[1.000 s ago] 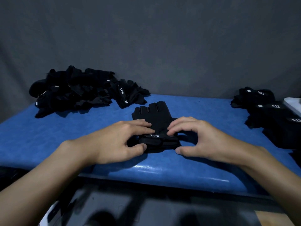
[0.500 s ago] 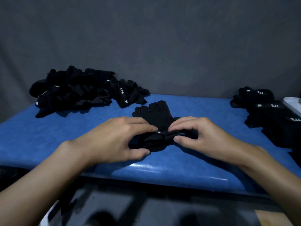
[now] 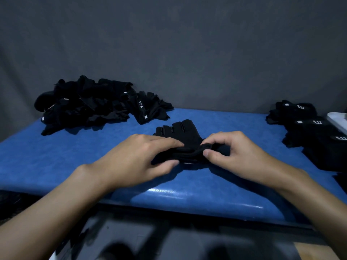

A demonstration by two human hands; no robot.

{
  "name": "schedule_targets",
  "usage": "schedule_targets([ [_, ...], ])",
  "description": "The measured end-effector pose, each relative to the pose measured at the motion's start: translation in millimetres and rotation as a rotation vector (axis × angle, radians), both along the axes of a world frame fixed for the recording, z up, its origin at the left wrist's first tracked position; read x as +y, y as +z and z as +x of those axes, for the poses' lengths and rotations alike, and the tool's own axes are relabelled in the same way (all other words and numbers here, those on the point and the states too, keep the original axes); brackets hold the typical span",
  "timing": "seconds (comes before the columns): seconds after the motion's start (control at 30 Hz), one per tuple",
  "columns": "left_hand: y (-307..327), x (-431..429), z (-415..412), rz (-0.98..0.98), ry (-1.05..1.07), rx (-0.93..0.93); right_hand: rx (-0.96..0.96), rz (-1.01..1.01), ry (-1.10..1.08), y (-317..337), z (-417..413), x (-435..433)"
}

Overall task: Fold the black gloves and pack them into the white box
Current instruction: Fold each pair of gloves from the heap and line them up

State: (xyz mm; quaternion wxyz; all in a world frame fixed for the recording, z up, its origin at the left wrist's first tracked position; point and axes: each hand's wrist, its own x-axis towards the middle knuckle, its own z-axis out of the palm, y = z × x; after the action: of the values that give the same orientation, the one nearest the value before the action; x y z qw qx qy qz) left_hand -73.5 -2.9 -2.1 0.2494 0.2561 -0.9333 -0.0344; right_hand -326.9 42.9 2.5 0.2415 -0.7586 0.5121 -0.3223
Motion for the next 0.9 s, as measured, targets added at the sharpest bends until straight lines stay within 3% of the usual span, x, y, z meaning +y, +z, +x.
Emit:
schedule_targets([
  [0.2, -3.3, -4.2, 1.4, 0.297, 0.069, 0.240, 0.038, 0.009, 0.012, 3.5, -1.9, -0.3],
  [0.53, -2.2, -8.7, -9.8, 0.608, 0.125, 0.490, -0.253, -0.007, -0.041, -4.6, 10.6, -15.8],
  [0.9, -8.7, -26.8, -23.1, 0.586, 0.333, 0.551, -0.231, -0.059, -0.210, -11.4, 23.8, -43.1],
])
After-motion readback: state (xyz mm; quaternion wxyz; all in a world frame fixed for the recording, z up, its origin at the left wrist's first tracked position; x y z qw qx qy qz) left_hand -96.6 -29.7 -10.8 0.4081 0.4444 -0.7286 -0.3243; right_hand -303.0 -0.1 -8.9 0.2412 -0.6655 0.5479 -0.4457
